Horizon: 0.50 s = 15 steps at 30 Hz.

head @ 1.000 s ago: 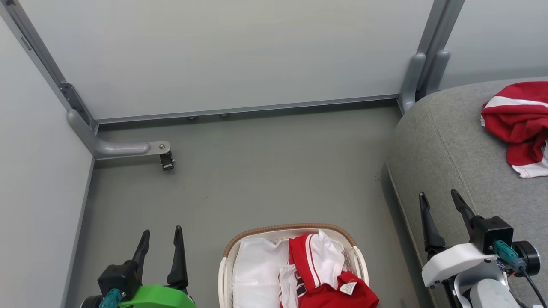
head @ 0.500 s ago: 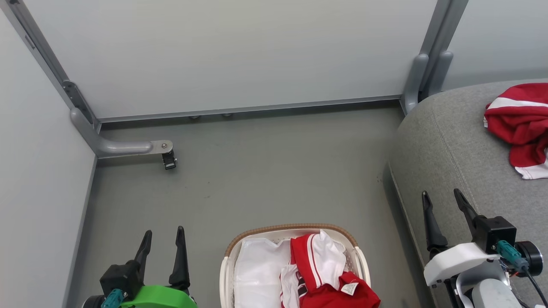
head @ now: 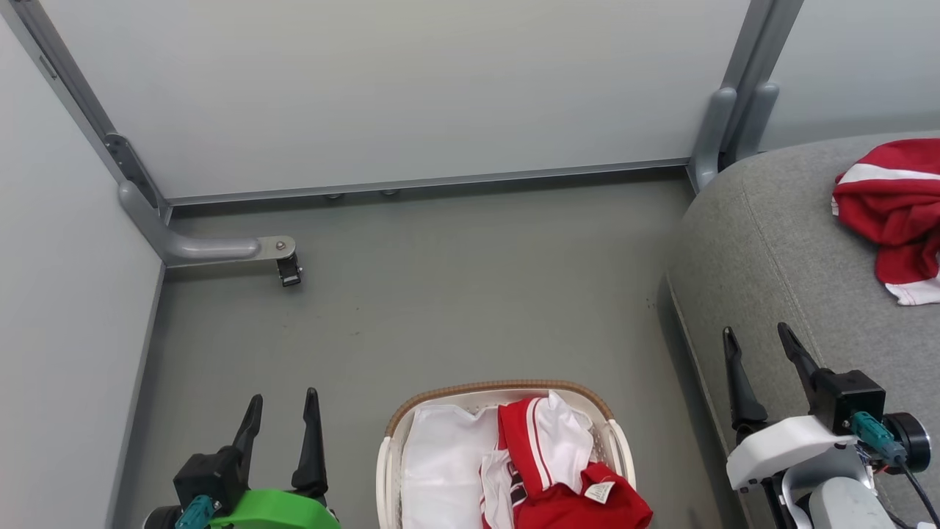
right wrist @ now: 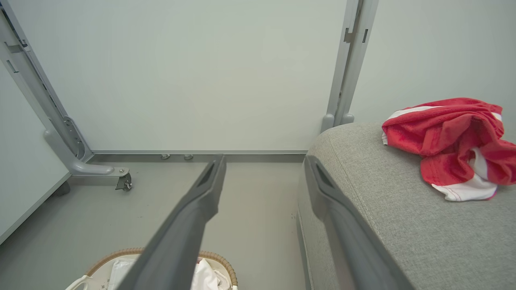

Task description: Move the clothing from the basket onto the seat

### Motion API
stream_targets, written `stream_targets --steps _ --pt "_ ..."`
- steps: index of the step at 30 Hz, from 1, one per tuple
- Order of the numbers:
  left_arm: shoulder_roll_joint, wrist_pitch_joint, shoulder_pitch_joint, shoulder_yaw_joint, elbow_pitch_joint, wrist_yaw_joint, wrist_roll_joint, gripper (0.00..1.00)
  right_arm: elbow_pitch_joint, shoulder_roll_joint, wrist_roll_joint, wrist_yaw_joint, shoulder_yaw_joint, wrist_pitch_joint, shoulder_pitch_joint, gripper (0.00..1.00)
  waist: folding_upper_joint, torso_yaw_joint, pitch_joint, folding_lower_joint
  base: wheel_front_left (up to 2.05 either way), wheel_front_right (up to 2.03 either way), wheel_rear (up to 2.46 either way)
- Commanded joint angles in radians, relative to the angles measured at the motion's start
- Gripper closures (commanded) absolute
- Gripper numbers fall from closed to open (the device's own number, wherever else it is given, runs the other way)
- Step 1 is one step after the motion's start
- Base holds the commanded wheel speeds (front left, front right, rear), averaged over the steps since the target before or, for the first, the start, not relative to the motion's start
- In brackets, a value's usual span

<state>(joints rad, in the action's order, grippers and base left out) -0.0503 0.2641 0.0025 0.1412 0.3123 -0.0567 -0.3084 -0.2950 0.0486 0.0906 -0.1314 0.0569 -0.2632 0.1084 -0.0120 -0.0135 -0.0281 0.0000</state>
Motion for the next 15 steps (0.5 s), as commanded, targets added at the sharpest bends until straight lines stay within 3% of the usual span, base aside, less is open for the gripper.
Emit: stream_targets --steps 1,11,15 --pt "0.000 0.000 -0.014 0.007 0.000 0.000 -0.001 0.00 0.007 0.004 0.004 0.001 0.003 -0.002 0.006 0.00 0.0120 0.002 -0.012 0.0000 0.00 0.00 0.00" --pt "-0.001 0.000 -0.161 0.088 0.055 -0.044 0.047 0.00 0.045 0.003 -0.030 0.001 0.047 -0.002 0.072 0.00 0.0120 0.023 -0.132 0.0000 0.00 0.00 0.00" --pt "-0.001 0.000 -0.262 0.190 0.140 -0.062 0.047 0.00 0.068 0.003 -0.035 0.001 0.090 -0.002 0.111 0.00 0.0120 0.040 -0.207 0.0000 0.00 0.00 0.00"
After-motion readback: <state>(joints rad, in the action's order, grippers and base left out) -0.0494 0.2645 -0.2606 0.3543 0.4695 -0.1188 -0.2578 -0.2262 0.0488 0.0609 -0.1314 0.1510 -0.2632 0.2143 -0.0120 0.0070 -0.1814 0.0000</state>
